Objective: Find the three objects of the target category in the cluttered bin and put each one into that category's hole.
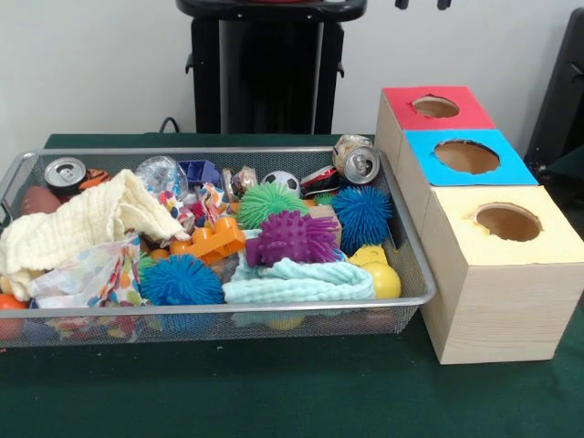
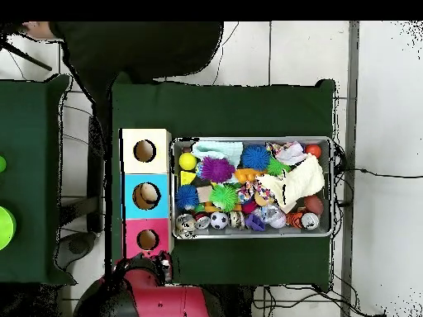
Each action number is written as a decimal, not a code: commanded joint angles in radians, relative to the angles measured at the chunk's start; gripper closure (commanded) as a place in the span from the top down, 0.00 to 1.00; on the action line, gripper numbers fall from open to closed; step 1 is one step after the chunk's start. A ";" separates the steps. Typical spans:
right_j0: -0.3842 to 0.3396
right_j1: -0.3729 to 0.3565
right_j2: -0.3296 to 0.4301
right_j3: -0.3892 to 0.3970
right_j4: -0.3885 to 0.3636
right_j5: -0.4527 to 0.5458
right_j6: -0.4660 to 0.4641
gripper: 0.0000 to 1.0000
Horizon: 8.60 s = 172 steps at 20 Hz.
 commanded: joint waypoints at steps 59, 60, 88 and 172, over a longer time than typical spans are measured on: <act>0.142 0.128 -0.152 0.094 0.224 -0.250 0.515 1.00; 0.137 0.127 -0.146 0.099 0.228 -0.257 0.513 1.00; 0.067 0.117 -0.055 0.135 0.271 -0.279 0.467 1.00; -0.036 0.111 0.080 0.197 0.282 -0.343 0.467 1.00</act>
